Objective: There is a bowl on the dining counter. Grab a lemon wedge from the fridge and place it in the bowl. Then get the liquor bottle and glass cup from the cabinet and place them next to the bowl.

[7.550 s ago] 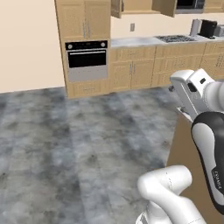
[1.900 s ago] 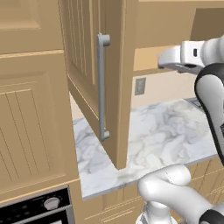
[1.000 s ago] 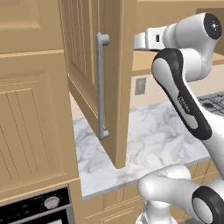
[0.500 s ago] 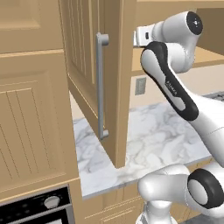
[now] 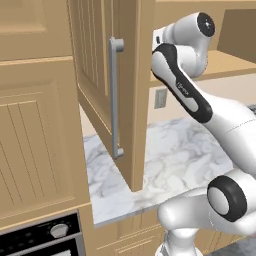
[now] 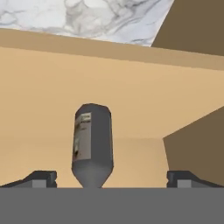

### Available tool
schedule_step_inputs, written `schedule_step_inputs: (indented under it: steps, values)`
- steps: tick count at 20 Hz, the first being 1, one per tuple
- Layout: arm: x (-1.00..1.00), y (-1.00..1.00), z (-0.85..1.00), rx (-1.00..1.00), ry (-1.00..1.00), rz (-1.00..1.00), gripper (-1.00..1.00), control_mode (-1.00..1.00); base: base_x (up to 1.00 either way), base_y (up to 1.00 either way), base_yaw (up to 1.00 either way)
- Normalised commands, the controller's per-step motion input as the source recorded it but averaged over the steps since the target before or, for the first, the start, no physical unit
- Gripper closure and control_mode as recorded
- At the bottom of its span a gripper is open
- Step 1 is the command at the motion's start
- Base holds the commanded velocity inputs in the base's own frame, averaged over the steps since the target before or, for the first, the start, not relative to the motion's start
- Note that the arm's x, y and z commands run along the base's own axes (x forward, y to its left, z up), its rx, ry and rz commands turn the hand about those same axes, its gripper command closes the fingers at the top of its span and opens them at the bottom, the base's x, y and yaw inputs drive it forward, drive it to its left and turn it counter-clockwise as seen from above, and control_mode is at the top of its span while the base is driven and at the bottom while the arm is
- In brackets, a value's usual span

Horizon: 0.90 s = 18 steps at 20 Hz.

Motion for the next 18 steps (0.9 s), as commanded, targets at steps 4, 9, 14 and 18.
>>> schedule_step_inputs:
  steps: [4,9,14,18]
  values:
    - [0.46,0.06,-0.06,-0.05,0.0,0.0,-1.0,-1.0,0.0,0.0,0.0]
    - [0.43,0.01,-0.11,-0.04,0.0,0.0,-1.0,-1.0,0.0,0.0,0.0]
    - [0.42,0.01,-0.04,-0.01,0.0,0.0,-1.0,-1.0,0.0,0.0,0.0]
    - [0.39,0.09,-0.04,0.0,0.0,0.0,-1.0,-1.0,0.0,0.0,0.0]
